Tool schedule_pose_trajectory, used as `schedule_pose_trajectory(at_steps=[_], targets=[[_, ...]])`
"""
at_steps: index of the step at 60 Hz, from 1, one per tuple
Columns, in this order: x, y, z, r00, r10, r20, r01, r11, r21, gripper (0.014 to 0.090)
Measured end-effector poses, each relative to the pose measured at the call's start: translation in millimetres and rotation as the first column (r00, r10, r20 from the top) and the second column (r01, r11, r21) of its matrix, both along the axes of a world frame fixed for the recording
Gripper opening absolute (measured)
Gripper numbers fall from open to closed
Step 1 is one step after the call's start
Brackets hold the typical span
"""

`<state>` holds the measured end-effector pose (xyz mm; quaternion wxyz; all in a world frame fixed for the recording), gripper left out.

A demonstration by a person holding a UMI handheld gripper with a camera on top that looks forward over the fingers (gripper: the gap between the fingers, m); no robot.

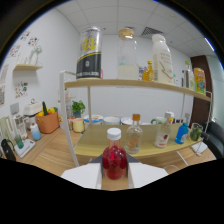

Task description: Make me a cup of Vodka Sunrise.

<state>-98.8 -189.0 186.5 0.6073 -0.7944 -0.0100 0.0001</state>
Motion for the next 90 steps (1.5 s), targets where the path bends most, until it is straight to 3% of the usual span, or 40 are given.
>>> schedule_pose_trajectory(at_steps=[12, 23, 32, 40, 46, 63, 70, 79, 84, 90], targets=[[41, -25, -30, 0.996, -0.029, -0.081, 0.025, 0.998, -0.057, 0.0346], [51, -24, -23, 0.846, -0.102, -0.524, 0.062, 0.994, -0.095, 0.0346], [51, -18, -2, 0.518, -0.1, -0.849, 0.058, 0.995, -0.081, 0.0346], [56, -14, 11, 0.152, -0.072, -0.986, 0.059, 0.996, -0.064, 0.0345], [56, -13, 23, -0.084, -0.049, -0.995, 0.042, 0.998, -0.052, 0.0344], [82, -13, 32, -0.594, 0.008, -0.804, 0.078, 0.996, -0.048, 0.0344], [79, -14, 31, -0.632, 0.0, -0.775, 0.058, 0.997, -0.048, 0.0343], [75, -16, 28, -0.567, -0.019, -0.824, 0.054, 0.997, -0.06, 0.0346], [72, -17, 35, -0.424, -0.019, -0.906, 0.065, 0.997, -0.051, 0.0346], [64, -20, 47, -0.125, -0.01, -0.992, 0.057, 0.998, -0.017, 0.0345]])
